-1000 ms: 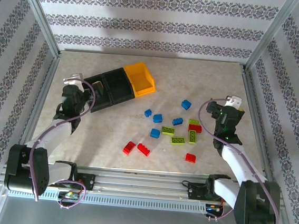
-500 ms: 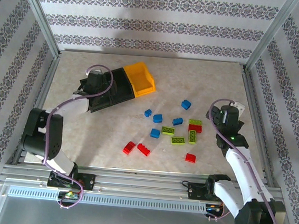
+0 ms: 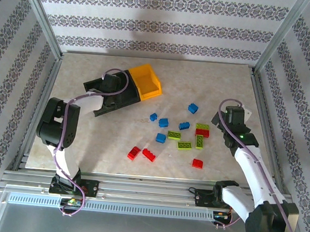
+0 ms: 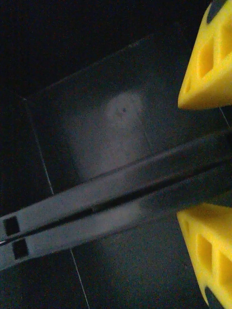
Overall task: Sort the legos into containers by color
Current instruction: Move the container to the top-center of the table.
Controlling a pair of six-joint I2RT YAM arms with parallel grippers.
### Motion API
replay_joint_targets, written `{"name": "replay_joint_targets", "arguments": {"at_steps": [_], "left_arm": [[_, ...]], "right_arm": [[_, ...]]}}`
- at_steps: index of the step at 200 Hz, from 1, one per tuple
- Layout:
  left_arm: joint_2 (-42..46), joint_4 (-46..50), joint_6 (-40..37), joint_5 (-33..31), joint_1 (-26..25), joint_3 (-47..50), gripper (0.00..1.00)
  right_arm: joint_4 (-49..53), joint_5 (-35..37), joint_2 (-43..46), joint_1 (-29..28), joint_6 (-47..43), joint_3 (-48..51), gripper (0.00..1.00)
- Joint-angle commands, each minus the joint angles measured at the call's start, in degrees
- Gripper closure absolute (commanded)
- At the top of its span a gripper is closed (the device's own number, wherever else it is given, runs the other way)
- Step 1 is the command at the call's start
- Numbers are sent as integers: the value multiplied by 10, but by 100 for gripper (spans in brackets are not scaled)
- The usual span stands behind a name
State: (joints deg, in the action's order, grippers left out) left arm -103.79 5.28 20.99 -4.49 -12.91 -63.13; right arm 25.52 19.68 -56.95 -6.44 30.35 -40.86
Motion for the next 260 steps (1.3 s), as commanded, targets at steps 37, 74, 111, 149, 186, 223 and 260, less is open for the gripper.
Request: {"name": "replay_joint_targets", "arguments": {"at_steps": [37,74,111,149,186,223,260], "left_arm": [[-11,13,-19,19,-21,-10,59],[-25,10,-15,31,-42,-18,63],[-31,0,25,29,-70,-26,62],[-34,0,78,8,-107,-37,62],[-47,-8,89,13,-131,-49,61],[-67,0,80,23,-141,-73,61],[-72,5,79,26,-146,-83,58]], "right_arm": [[72,6,-58,-33,27,-52,2],[68,-9,-82,-36,42,-47,2],[59,-28,-103,-41,45,-48,2],[56,-41,-128,-44,44,-60,2],[67,-41,-156,-45,48,-76,2],[106,-9,-160,-38,69,-80,2],[140,-2,-115,2,90,-52,2]]}}
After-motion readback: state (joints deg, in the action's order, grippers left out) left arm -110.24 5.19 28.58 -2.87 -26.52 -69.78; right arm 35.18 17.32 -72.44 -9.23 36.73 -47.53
